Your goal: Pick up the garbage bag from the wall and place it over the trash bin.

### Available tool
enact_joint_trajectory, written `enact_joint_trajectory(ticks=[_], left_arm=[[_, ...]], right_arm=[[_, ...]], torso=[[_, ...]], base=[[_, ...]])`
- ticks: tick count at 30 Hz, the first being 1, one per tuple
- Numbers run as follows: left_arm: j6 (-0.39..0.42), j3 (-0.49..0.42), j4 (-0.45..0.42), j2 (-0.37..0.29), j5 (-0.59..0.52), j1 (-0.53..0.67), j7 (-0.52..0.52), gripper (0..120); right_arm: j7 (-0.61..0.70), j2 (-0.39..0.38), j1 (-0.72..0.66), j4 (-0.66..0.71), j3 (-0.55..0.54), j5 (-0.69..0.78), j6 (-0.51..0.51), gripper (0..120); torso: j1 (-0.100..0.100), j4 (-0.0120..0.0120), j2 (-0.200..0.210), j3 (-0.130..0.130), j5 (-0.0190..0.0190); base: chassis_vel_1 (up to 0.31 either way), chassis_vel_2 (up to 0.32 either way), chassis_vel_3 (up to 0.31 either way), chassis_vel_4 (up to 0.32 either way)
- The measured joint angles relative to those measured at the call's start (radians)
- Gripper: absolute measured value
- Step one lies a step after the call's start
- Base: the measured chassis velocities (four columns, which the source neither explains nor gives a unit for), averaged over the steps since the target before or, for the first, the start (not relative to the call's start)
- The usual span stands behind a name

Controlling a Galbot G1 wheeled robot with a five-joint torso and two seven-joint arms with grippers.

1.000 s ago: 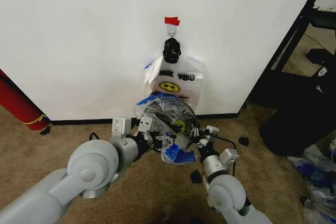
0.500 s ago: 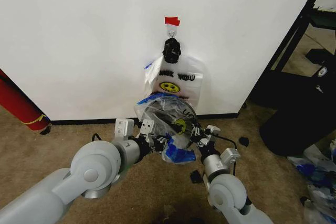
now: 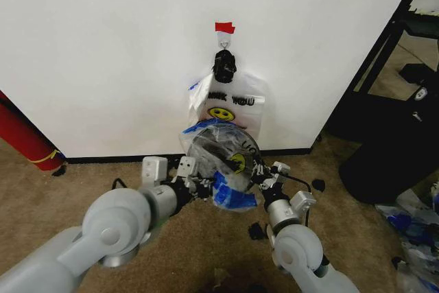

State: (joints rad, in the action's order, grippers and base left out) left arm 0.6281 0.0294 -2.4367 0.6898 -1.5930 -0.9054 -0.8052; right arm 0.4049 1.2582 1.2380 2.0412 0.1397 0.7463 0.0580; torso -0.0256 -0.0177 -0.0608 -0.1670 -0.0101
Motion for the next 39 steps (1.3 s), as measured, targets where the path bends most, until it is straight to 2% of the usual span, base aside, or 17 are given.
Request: enact_joint_trajectory(ticks=[4,12,16,25,28,39], left_arm=[[-0.005,0.014,-0.015,-0.003,0.018,-0.033,0.008,0],[-0.002,0.02,-0.018,0.008,0.063,-0.084,0.014,0],[0.0,0.017,0.039,0.025,0.115,-0.114,0.02,0],[0.002,-0.021,0.097,0.04,0.199,-0.108,0.049,0],[0.0,-0.047,0.149,0.065,0.259,-0.099,0.068,0],[-0.043,-0.057,0.273,0.109,0.355,-0.073,0.081,0]], right_arm=[[0.015,0.003,-0.001,0.004,0.017,0.029,0.001,1],[0.03,0.016,-0.005,0.021,0.03,0.07,0.002,1],[0.04,0.008,0.003,0.053,0.041,0.133,0.007,1],[0.055,0.005,0.011,0.079,0.054,0.189,0.017,1],[0.06,0.003,0.023,0.103,0.06,0.23,0.031,1],[0.055,-0.016,0.039,0.123,0.054,0.261,0.056,1]], torso=[[0.0,-0.0007,0.0,0.0,-0.0001],[0.0,-0.0005,0.0,0.0,0.0],[0.0,-0.0004,0.0,0.0,0.0],[0.0,-0.0004,0.0,0.0,0.0001],[0.0,-0.0003,0.0,0.0,0.0],[0.0,-0.0004,0.0,0.0,0.0]], base=[[0.0,0.0,0.0,0.0],[0.0,0.0,0.0,0.0],[0.0,0.0,0.0,0.0],[0.0,0.0,0.0,0.0],[0.0,0.0,0.0,0.0],[0.0,0.0,0.0,0.0]])
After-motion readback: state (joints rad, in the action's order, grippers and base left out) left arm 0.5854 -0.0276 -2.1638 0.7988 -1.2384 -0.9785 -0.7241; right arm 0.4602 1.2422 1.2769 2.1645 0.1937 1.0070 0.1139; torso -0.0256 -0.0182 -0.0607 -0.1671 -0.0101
